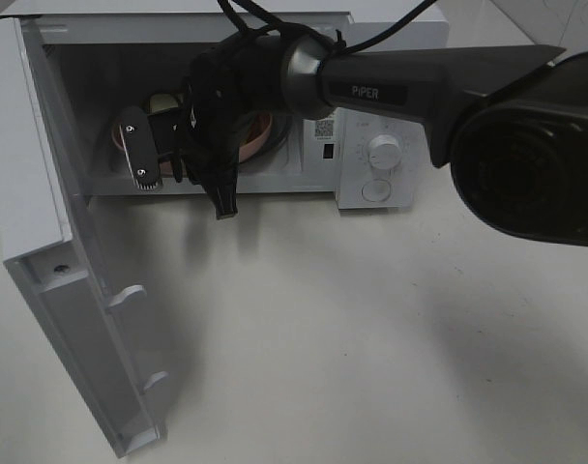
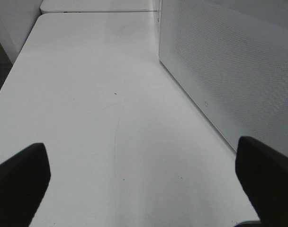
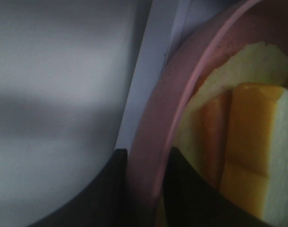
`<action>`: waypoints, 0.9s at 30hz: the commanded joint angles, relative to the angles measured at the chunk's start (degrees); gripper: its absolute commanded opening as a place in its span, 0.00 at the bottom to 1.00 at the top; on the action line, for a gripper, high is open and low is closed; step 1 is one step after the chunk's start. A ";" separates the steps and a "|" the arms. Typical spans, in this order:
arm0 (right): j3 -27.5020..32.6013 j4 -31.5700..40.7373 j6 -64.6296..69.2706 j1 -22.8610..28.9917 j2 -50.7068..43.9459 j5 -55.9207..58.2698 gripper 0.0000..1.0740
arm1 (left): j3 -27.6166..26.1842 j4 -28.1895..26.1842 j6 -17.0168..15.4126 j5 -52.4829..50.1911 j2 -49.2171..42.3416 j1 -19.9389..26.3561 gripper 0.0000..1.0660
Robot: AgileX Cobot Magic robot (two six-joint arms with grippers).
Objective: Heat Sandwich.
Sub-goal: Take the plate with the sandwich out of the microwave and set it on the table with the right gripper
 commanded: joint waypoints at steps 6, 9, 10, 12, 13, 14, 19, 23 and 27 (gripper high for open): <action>9.85 0.00 -5.21 0.06 -4.98 -1.78 0.00 | 0.17 -0.29 -0.11 -0.74 -0.97 0.00 0.94; 14.90 -2.01 -6.59 0.06 -7.56 -5.27 0.00 | 0.17 -0.29 -0.11 -0.74 -0.97 0.00 0.94; 14.90 -2.01 -6.59 0.06 -7.56 -5.27 0.00 | 0.17 -0.29 -0.11 -0.74 -0.97 0.00 0.94; 17.19 -3.04 -6.88 0.06 -8.88 -7.62 0.00 | 0.17 -0.29 -0.11 -0.74 -0.97 0.00 0.94; 19.94 -3.95 -7.56 -0.46 -10.43 -10.60 0.00 | 0.17 -0.29 -0.11 -0.74 -0.97 0.00 0.94; 20.97 -4.07 -7.68 -0.57 -11.23 -11.80 0.00 | 0.17 -0.29 -0.11 -0.74 -0.97 0.00 0.94; 26.30 -4.01 -10.54 -1.32 -14.84 -15.87 0.00 | 0.17 -0.29 -0.11 -0.74 -0.97 0.00 0.94; 30.83 -4.01 -14.15 -2.01 -18.11 -18.51 0.00 | 0.17 -0.29 -0.11 -0.74 -0.97 0.00 0.94; 35.24 -3.72 -16.44 -2.58 -20.97 -20.51 0.00 | 0.17 -0.29 -0.11 -0.74 -0.97 0.00 0.94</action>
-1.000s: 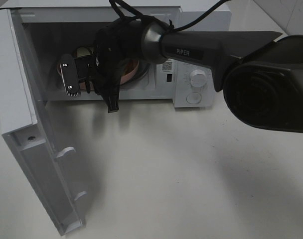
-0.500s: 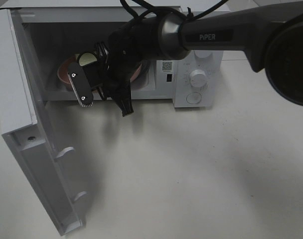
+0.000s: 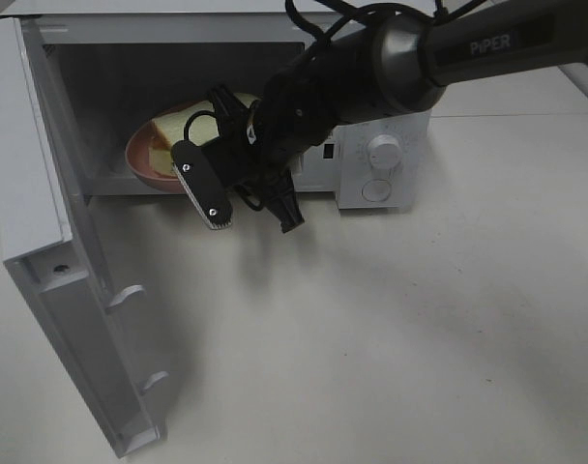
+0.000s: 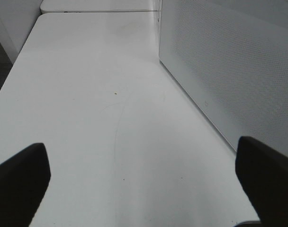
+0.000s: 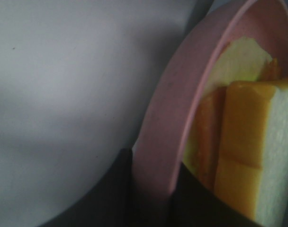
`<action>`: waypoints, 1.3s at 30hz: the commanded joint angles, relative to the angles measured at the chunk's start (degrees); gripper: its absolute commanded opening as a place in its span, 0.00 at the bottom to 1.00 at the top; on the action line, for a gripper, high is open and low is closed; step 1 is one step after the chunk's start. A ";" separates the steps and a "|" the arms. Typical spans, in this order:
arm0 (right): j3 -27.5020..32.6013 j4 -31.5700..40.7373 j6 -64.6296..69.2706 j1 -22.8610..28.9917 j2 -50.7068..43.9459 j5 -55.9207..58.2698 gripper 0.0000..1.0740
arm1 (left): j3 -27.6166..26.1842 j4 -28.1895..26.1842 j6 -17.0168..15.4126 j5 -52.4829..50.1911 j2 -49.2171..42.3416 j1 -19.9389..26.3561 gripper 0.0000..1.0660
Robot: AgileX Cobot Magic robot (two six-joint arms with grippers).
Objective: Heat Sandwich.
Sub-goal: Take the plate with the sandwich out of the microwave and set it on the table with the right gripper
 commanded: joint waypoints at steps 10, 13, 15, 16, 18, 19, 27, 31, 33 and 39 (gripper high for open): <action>12.20 1.60 -3.15 -0.97 -9.11 -6.88 0.00 | 0.17 -0.29 -0.11 -0.74 -0.97 0.00 0.94; 14.32 2.69 -3.15 -0.97 -11.23 -7.33 0.00 | 0.17 -0.29 -0.11 -0.74 -0.97 0.00 0.94; 15.53 2.75 -3.09 -0.97 -12.43 -7.73 0.00 | 0.17 -0.29 -0.11 -0.74 -0.97 0.00 0.94; 15.53 2.75 -3.09 -0.97 -12.43 -7.73 0.00 | 0.17 -0.29 -0.11 -0.74 -0.97 0.00 0.94; 17.65 4.30 -2.75 -0.92 -14.50 -8.71 0.00 | 0.17 -0.29 -0.11 -0.74 -0.97 0.00 0.94; 18.22 4.81 -2.52 -0.92 -15.18 -8.71 0.00 | 0.17 -0.29 -0.11 -0.74 -0.97 0.00 0.94; 24.52 6.42 -2.52 -0.11 -20.45 -9.45 0.00 | 0.17 -0.29 -0.11 -0.74 -0.97 0.00 0.94; 28.19 8.71 -2.52 0.06 -23.49 -10.71 0.00 | 0.17 -0.29 -0.11 -0.74 -0.97 0.00 0.94; 30.02 8.71 -2.52 0.17 -25.10 -10.83 0.00 | 0.17 -0.29 -0.11 -0.74 -0.97 0.00 0.94; 34.03 8.65 -2.52 0.57 -28.99 -11.69 0.00 | 0.17 -0.29 -0.11 -0.74 -0.97 0.00 0.94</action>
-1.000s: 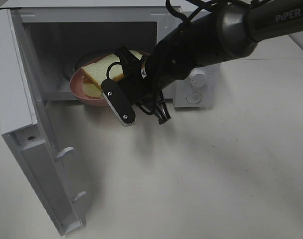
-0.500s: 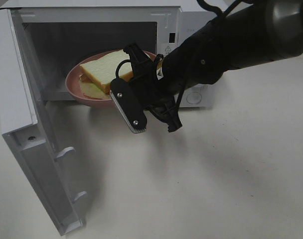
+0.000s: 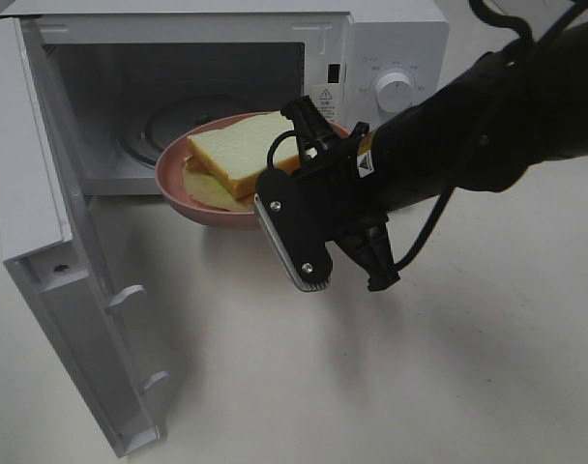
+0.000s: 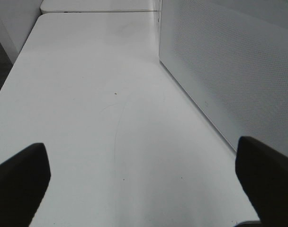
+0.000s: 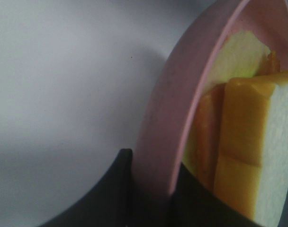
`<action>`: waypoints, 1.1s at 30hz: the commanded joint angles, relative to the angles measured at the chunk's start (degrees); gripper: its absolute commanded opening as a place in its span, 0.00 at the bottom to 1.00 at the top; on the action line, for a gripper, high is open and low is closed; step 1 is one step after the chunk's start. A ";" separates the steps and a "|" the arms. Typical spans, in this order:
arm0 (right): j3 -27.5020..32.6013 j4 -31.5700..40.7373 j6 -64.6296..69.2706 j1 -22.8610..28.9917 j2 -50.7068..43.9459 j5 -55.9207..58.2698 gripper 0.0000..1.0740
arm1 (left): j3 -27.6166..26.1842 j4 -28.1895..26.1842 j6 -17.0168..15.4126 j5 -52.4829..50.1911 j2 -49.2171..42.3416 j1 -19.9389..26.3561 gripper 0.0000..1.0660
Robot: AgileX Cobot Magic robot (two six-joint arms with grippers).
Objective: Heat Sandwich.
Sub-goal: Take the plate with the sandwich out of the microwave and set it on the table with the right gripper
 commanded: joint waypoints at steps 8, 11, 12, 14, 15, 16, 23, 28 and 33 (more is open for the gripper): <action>7.96 0.23 0.40 0.23 -9.97 -2.52 0.00 | 0.17 -0.29 -0.11 -0.74 -0.97 0.00 0.94; 9.34 0.23 0.40 0.23 -11.34 -2.35 0.00 | 0.17 -0.29 -0.11 -0.74 -0.97 0.00 0.94; 10.03 0.11 0.40 0.23 -12.03 -2.35 0.00 | 0.17 -0.29 -0.11 -0.74 -0.97 0.00 0.94; 11.23 0.06 0.40 0.23 -13.41 -2.29 0.00 | 0.17 -0.29 -0.11 -0.74 -0.97 0.00 0.94; 11.75 -0.23 0.40 0.23 -14.15 -2.23 0.00 | 0.17 -0.29 -0.11 -0.74 -0.97 0.00 0.94; 12.38 -0.23 0.40 0.23 -14.95 -2.23 0.00 | 0.17 -0.29 -0.11 -0.74 -0.97 0.00 0.94; 15.64 -0.34 0.86 0.23 -20.23 -0.80 0.00 | 0.17 -0.29 -0.11 -0.74 -0.97 0.00 0.94; 17.59 -0.34 0.80 0.23 -24.12 1.20 0.00 | 0.17 -0.29 -0.11 -0.74 -0.97 0.00 0.94; 19.82 -0.80 0.80 0.23 -28.48 3.09 0.00 | 0.17 -0.29 -0.11 -0.74 -0.97 0.00 0.94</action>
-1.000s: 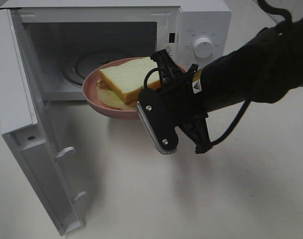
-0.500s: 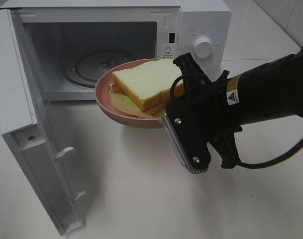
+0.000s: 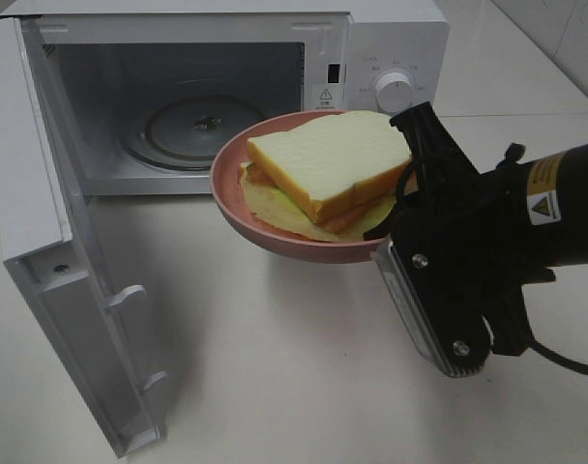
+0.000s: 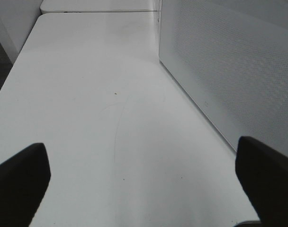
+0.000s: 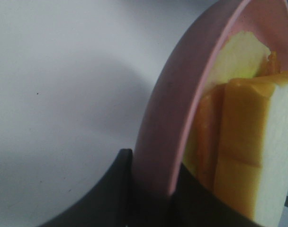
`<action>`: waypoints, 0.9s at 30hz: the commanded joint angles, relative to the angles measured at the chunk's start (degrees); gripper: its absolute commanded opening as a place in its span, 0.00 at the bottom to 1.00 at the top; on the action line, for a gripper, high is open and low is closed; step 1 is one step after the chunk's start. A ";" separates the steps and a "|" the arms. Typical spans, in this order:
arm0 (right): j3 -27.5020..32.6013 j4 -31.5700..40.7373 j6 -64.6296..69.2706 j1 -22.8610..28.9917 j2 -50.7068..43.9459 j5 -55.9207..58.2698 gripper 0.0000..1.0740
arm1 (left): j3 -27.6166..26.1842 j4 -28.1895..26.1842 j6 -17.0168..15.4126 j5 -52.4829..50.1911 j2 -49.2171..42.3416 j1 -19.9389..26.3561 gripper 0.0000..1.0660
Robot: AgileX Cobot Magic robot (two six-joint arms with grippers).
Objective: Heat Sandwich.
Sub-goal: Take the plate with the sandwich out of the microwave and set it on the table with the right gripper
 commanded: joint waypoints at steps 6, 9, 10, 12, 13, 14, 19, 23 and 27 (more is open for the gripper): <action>2.69 -2.41 0.34 0.23 -7.73 3.67 0.00 | 0.17 -0.29 -0.11 -0.74 -0.97 0.00 0.94; 3.55 -3.44 0.69 0.23 -10.37 5.16 0.00 | 0.17 -0.29 -0.11 -0.74 -0.97 0.00 0.94; 3.84 -3.44 0.69 0.23 -11.34 5.73 0.00 | 0.17 -0.29 -0.11 -0.74 -0.97 0.00 0.94; 5.27 -3.44 0.69 0.23 -14.04 6.70 0.00 | 0.17 -0.29 -0.11 -0.74 -0.97 0.00 0.94; 5.27 -3.44 0.69 0.23 -14.04 6.70 0.00 | 0.17 -0.29 -0.11 -0.74 -0.97 0.00 0.94; 5.73 -3.44 0.69 0.23 -14.95 7.22 0.00 | 0.17 -0.29 -0.11 -0.74 -0.97 0.00 0.94; 7.22 -3.44 0.69 0.23 -19.25 10.08 0.00 | 0.17 -0.29 -0.11 -0.74 -0.97 0.00 0.94; 7.85 -4.01 0.92 0.23 -22.75 13.24 0.00 | 0.17 -0.29 -0.11 -0.74 -0.97 0.00 0.94; 8.19 -4.98 2.35 0.23 -25.32 16.21 0.00 | 0.17 -0.29 -0.11 -0.74 -0.97 0.00 0.94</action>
